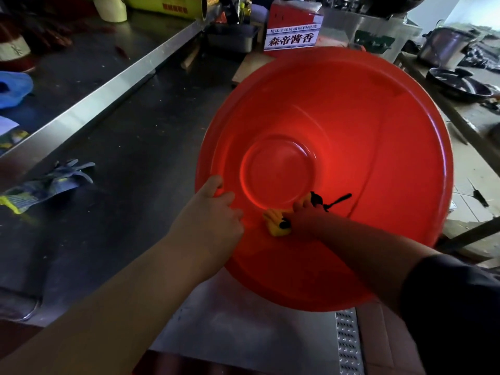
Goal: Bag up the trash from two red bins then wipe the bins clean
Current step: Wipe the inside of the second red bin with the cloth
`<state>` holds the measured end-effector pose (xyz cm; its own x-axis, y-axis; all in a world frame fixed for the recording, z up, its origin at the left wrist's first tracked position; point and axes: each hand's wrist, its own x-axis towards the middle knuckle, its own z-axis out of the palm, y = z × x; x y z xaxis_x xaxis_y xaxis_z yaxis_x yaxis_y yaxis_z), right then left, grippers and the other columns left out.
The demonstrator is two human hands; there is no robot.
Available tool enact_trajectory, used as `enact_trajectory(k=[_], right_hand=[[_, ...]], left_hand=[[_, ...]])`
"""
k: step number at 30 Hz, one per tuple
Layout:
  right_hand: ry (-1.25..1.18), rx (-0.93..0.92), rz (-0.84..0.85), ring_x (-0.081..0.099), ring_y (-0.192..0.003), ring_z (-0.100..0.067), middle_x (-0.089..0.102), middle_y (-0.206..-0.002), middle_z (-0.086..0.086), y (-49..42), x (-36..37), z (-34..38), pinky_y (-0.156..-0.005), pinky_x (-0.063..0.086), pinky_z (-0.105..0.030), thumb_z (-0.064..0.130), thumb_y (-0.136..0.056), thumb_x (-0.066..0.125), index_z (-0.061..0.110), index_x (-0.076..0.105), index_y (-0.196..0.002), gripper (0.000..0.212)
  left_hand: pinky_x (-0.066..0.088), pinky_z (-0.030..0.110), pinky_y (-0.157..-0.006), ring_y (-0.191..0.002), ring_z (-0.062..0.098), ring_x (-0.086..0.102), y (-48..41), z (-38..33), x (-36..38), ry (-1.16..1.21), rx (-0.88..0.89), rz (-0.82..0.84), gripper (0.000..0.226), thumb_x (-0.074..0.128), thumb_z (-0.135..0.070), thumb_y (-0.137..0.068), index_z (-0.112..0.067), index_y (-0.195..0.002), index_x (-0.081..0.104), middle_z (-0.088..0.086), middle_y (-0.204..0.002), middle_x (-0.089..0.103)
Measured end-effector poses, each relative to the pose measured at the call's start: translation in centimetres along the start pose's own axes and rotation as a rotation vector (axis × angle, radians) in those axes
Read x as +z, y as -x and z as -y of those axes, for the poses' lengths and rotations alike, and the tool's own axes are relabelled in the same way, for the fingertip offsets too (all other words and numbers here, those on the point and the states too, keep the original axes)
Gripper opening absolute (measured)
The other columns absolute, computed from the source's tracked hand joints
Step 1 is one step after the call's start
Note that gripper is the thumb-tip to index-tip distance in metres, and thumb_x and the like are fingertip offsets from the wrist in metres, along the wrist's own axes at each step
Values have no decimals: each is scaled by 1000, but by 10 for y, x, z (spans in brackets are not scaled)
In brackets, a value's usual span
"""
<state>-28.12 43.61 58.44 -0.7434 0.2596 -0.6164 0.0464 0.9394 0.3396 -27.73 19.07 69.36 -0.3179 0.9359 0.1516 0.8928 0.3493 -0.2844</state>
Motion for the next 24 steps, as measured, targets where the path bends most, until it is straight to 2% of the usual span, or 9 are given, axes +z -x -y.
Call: enact_trajectory(k=[4,8,11,12,14,16,20,23,24], right_hand=[[19,20,-54,14,-141,-38,18,-154,-15,-16,0,2,-111,16,-57,28,-101,35,31,29,-148,48],[46,-7,9,15,-142,-40,17,-154,-15,3,-8,7,-110,17,-62,21,-100,37,26,29,-148,48],[57,-56,-11,19,-140,-40,20,-152,-14,40,-16,5,-107,24,-60,17,-100,38,24,28,-148,50],[61,-79,-34,21,-139,-39,23,-150,-14,56,-18,3,-106,26,-58,16,-99,39,25,28,-148,51],[81,-112,-82,26,-134,-38,27,-146,-14,89,-20,-3,-104,27,-55,16,-97,42,26,28,-148,54],[74,-130,-144,30,-130,-35,32,-140,-11,119,-20,-10,-104,28,-51,22,-96,41,28,31,-146,51],[-38,-182,-209,32,-127,-26,34,-136,-2,169,-13,-21,-106,25,-39,43,-92,42,34,31,-143,53],[-94,-217,-231,30,-128,-22,31,-137,4,189,1,-28,-107,25,-35,79,-67,33,38,25,-144,87],[-81,-222,-242,30,-129,-21,30,-138,5,189,6,-29,-108,24,-36,84,-60,32,37,23,-144,97]], left_hand=[[27,38,-84,-55,23,54,-1,2,0,-5,-54,-36,42,24,-13,-63,-19,-47,62,-3,-48,53],[23,41,-96,-77,21,58,-2,4,-2,-35,-52,114,33,37,-11,-71,-22,-70,68,-8,-70,62],[31,44,-96,-77,20,58,-4,2,-10,-43,-85,124,29,42,-12,-69,-24,-70,69,-10,-70,63],[30,44,-98,-81,20,58,-5,1,-14,-57,-86,155,29,42,-12,-71,-24,-75,69,-9,-74,64],[18,43,-106,-101,20,52,-7,1,-11,-65,-79,214,30,41,-13,-82,-24,-97,65,-10,-98,64],[13,43,-107,-110,19,47,-10,1,-13,-67,-116,279,29,44,-16,-86,-25,-106,62,-10,-109,62],[15,44,-107,-109,18,48,-7,0,-13,-95,-110,272,26,48,-22,-86,-27,-108,62,-10,-109,62],[15,43,-107,-108,17,49,-6,-2,-11,-132,-106,259,25,48,-22,-86,-27,-107,63,-10,-108,63],[15,43,-107,-109,17,49,-6,-3,-11,-114,-109,244,26,47,-22,-87,-26,-107,63,-10,-108,63]])
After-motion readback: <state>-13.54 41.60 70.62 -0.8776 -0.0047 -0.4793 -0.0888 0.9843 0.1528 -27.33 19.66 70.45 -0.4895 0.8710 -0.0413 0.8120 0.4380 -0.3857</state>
